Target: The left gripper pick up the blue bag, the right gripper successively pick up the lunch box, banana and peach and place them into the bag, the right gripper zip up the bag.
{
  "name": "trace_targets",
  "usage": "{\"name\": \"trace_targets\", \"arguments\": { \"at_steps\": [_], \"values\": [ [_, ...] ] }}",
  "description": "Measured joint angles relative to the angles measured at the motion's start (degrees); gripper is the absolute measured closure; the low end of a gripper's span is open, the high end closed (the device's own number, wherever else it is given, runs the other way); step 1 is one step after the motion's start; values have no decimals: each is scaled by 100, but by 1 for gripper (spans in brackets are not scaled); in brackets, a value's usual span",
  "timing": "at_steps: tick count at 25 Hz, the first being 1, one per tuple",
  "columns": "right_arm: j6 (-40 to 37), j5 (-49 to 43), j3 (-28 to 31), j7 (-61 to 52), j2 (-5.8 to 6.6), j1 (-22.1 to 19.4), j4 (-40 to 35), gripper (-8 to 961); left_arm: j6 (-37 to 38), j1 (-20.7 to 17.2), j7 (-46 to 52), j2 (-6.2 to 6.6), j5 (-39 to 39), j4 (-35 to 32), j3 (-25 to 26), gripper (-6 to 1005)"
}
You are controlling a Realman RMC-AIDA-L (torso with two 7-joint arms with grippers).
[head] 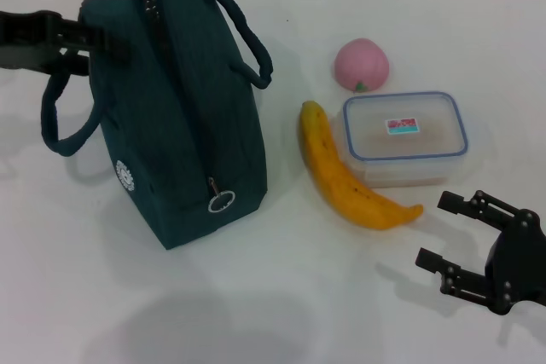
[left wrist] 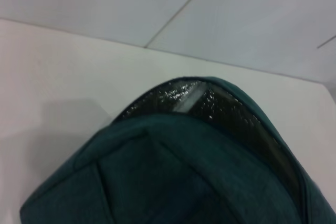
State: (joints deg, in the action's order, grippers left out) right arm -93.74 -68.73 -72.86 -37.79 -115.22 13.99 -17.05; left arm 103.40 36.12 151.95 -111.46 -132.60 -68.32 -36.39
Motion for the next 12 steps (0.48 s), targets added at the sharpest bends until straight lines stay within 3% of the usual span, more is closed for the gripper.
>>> {"name": "trace_targets", "arguments": {
  "at_steps": [12],
  "values": [
    [-2, 0, 7, 0, 0, -39, 9, 200, -50, -15, -149, -23, 42, -68, -234, 229]
  ]
}}
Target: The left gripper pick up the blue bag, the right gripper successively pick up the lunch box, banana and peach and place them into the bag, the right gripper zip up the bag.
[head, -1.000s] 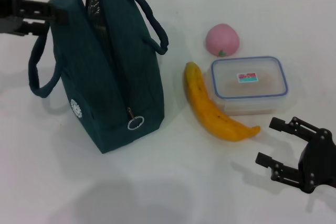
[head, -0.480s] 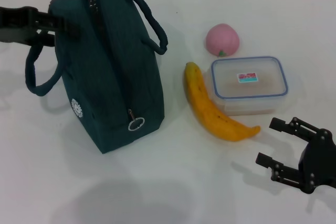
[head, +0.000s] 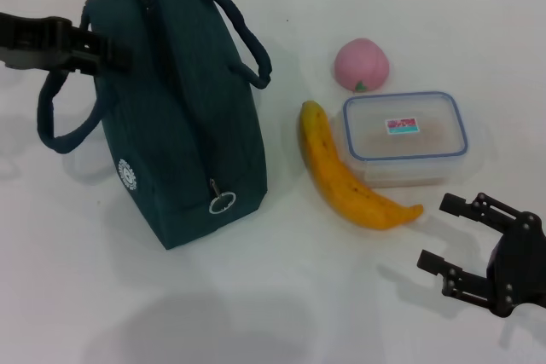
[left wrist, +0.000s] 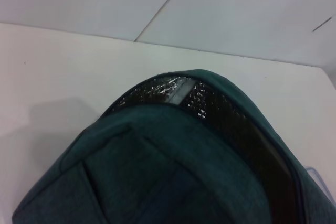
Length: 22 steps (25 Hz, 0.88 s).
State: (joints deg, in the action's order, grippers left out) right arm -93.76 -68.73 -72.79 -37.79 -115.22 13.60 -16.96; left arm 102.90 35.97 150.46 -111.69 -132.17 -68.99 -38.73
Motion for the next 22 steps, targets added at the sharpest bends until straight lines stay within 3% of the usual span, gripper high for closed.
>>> {"name": "trace_targets", "arguments": {
  "at_steps": [1, 15, 19, 22],
  "values": [
    [-2, 0, 1, 0, 0, 0, 0, 200, 0, 3, -7, 3, 6, 7, 8, 231],
    [-370, 369, 2, -205, 4, 13, 195, 200, 58, 71, 85, 79, 179, 109, 3, 899],
    [-846, 1008, 152, -1268, 94, -39, 298, 201, 174, 33, 25, 151, 600, 135, -31, 923],
    [-911, 1175, 660, -2786, 275, -49, 352, 201, 249, 32, -14, 171, 722, 186, -31, 940]
  ]
}}
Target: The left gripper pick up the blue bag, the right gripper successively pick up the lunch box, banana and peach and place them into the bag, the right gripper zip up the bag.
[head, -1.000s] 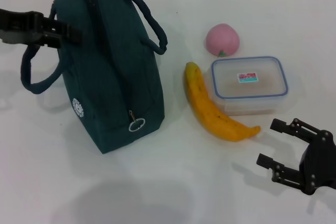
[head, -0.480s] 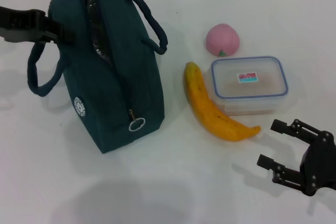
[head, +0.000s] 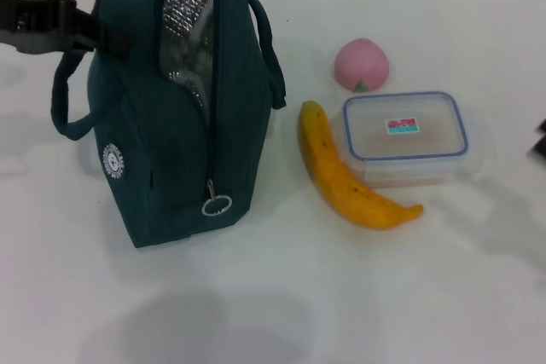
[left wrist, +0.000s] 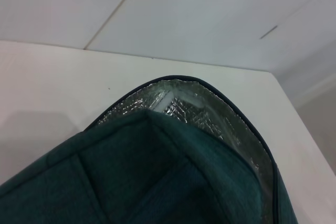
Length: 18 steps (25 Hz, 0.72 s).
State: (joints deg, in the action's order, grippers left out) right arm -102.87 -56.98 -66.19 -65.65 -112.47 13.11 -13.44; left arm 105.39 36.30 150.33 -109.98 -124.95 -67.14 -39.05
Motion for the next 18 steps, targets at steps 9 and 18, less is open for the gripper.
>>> {"name": "trace_targets", "arguments": {
  "at_steps": [9, 18],
  "values": [
    [800, -35, 351, -3217, 685, 373, 296, 201, 180, 38, -195, -37, 18, 64, 1, 964],
    [2198, -740, 219, -3961, 559, 962, 309, 201, 218, 37, -237, -61, 152, 70, -98, 964]
  ]
}}
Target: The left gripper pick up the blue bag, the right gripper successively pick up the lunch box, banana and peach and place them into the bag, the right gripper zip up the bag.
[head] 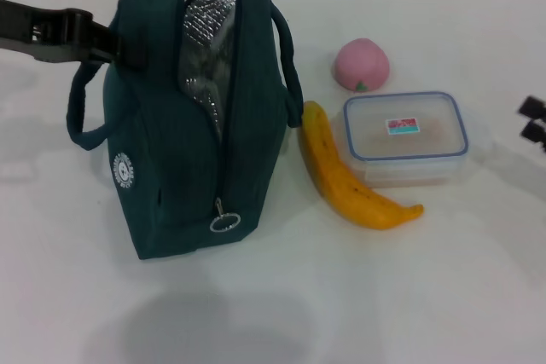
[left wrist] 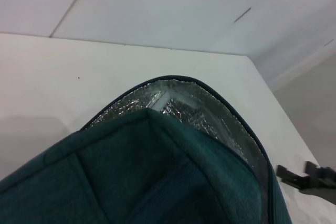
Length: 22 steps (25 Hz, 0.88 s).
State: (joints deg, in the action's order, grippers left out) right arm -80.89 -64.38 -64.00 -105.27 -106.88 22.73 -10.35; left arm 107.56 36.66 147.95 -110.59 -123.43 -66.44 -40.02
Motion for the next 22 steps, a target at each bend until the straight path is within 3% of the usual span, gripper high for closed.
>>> {"name": "trace_targets", "arguments": {
  "at_steps": [9, 22],
  "values": [
    [902, -201, 6, -56, -399, 301, -53, 201, 21, 79, -39, 20, 30, -6, -48, 964],
    [1191, -358, -68, -88, -643, 632, -6, 200, 21, 156, -38, 29, 30, -36, -50, 964]
  ]
}}
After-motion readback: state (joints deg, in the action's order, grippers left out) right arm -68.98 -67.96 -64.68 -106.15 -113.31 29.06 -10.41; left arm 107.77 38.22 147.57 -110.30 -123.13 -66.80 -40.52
